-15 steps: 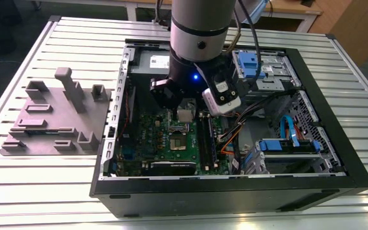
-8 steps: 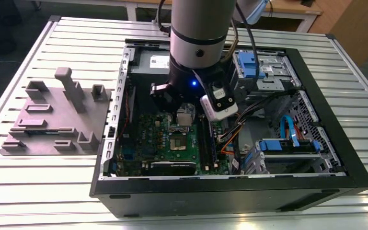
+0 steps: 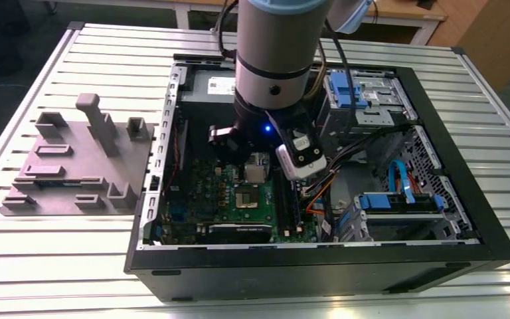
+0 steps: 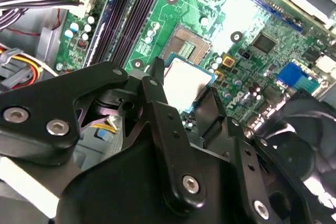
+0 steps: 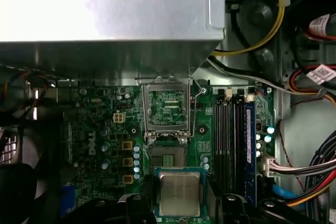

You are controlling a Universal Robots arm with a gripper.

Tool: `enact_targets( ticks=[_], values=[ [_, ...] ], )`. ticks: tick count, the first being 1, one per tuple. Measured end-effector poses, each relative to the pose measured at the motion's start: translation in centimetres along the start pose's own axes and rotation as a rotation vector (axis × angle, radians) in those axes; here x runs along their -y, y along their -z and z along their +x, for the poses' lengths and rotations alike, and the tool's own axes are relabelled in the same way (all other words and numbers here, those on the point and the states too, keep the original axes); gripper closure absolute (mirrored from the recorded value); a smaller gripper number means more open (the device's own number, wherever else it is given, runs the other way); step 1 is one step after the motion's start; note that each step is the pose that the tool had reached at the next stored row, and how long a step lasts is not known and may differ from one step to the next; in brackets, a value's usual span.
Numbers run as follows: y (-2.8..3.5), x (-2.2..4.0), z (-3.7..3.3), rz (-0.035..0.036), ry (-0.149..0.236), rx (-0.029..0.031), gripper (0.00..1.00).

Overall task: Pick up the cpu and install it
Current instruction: 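Place the cpu into insertion slot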

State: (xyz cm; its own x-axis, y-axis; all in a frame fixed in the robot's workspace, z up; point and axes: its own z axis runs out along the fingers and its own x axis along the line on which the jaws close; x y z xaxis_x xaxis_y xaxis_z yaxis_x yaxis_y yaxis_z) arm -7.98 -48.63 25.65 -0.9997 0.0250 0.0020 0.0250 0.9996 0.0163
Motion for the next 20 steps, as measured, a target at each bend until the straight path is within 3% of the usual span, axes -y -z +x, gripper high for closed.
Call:
enact_targets(
  ticks=[7, 20],
  values=[
    [-1.27, 0.56, -0.01, 0.0000, 0.000, 0.0000, 0.53],
    [-3.63, 0.70, -0.02, 0.0001, 0.000, -0.0008, 0.53]
  ],
)
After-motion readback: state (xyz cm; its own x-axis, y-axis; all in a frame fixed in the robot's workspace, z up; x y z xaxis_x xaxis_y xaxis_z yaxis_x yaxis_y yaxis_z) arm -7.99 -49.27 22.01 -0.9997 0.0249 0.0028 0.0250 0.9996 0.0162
